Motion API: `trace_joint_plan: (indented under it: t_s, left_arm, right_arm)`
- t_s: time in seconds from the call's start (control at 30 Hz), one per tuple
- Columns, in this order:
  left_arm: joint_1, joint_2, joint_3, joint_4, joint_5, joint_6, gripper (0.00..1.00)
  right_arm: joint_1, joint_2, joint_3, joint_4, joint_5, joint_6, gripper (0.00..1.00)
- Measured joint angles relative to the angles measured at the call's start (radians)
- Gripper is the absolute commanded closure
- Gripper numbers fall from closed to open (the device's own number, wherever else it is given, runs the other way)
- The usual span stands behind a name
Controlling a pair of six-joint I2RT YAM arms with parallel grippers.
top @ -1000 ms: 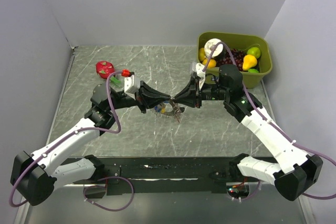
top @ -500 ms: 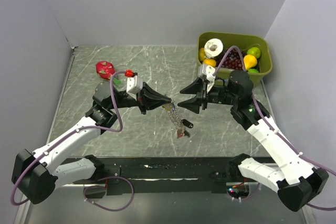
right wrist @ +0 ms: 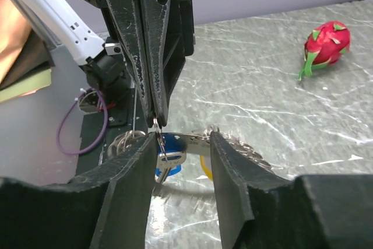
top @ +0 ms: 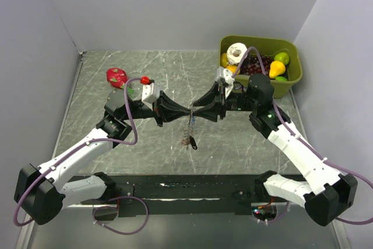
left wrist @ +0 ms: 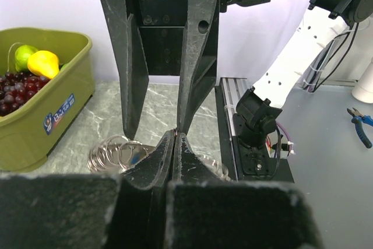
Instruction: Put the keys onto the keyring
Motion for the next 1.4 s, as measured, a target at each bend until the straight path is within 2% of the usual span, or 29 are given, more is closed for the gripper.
trace_joint_plan:
  t_s: [0.33,0.47,0.53,1.17,1.2,1.27,1.3,1.33,1.4]
  left_arm:
    - [0.006,0.002,0.0,-0.003,-0.004,0.0,0.99]
    - [0.01,0.006,0.0,-0.007,-0.01,0.0,0.99]
    - [0.013,0.006,0.0,-0.007,-0.016,0.0,0.99]
    - [0.013,0.006,0.011,-0.039,-0.02,0.018,0.99]
    - [0.013,0.006,0.019,-0.061,-0.02,0.027,0.98]
    - [0.013,0.006,0.04,-0.118,-0.022,0.055,0.87]
    - [0.013,0.006,0.055,-0.156,-0.024,0.071,0.81]
    - [0.013,0.006,0.075,-0.2,-0.027,0.088,0.69]
    - [0.01,0.006,0.127,-0.292,-0.042,0.137,0.61]
  right_arm:
    - [0.02,0.032,0.0,0.032,-0.037,0.042,0.78]
    - [0.022,0.047,0.0,0.033,-0.045,0.051,0.94]
    - [0.022,0.047,0.0,0.032,-0.048,0.052,0.99]
    - [0.022,0.048,0.0,0.026,-0.047,0.047,1.0]
    - [0.023,0.048,0.002,0.022,-0.044,0.045,1.0]
    - [0.023,0.048,0.009,-0.003,-0.032,0.025,1.0]
    - [0.023,0.05,0.015,-0.019,-0.025,0.013,1.0]
    - [0.024,0.053,0.026,-0.042,-0.019,0.001,1.0]
    - [0.027,0.063,0.06,-0.109,0.006,-0.038,1.0]
